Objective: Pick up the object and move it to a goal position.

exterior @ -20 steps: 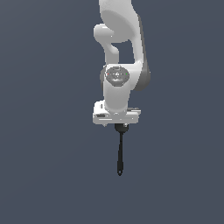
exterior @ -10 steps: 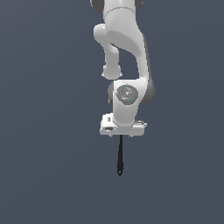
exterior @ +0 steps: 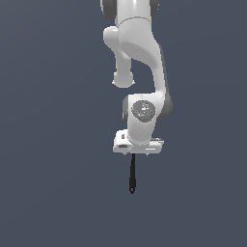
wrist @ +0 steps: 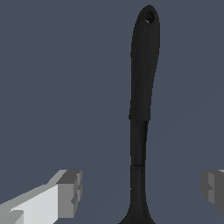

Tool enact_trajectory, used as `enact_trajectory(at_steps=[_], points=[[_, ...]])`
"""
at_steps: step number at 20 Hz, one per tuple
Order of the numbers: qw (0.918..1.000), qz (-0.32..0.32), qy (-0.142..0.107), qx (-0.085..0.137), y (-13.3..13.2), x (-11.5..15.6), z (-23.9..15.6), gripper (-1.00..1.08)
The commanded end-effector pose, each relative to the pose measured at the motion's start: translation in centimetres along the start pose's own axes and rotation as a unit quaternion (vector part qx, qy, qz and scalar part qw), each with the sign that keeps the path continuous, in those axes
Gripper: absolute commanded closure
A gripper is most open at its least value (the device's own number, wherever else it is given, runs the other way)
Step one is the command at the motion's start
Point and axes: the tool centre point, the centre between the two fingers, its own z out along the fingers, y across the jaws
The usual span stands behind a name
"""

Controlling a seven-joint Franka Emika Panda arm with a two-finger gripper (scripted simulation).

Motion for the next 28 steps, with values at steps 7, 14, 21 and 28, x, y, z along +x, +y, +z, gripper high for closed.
enact_trajectory(at_steps=[7,14,21,28], points=[[1.0,0.0,0.001,0.0,0.0,0.0,2.3,-0.92],[1.0,0.001,0.001,0.0,0.0,0.0,4.9,-0.92],[1.0,0.001,0.001,0.0,0.0,0.1,5.0,1.08],[1.0,0.001,0.001,0.0,0.1,0.1,5.0,1.08]])
